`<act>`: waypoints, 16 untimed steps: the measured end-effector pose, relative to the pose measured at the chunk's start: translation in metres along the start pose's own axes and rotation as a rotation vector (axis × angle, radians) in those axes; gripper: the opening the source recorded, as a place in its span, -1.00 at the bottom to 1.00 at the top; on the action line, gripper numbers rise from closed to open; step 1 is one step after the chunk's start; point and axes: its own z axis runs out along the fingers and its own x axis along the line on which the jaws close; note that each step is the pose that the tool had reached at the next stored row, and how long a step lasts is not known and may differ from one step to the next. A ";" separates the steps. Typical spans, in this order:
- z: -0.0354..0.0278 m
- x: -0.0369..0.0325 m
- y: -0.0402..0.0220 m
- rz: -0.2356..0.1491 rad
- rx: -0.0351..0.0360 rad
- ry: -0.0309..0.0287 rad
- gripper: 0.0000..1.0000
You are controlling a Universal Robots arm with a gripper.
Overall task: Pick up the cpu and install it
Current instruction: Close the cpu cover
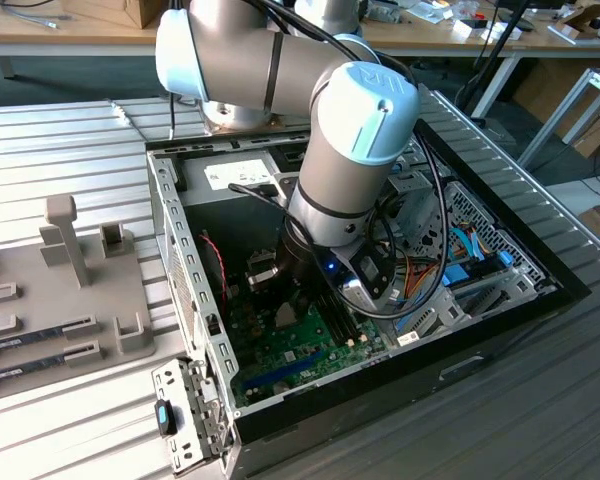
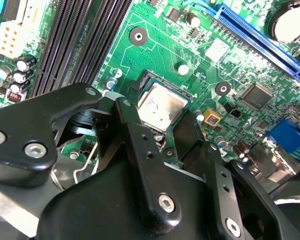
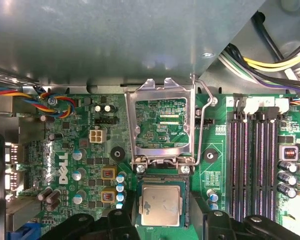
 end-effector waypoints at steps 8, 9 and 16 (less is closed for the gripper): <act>-0.0031 0.0002 -0.0001 0.000 0.0001 0.0002 0.10; -0.0029 0.0001 0.0000 0.000 0.0000 0.0003 0.07; -0.0027 0.0001 0.0000 0.000 -0.0002 0.0002 -0.20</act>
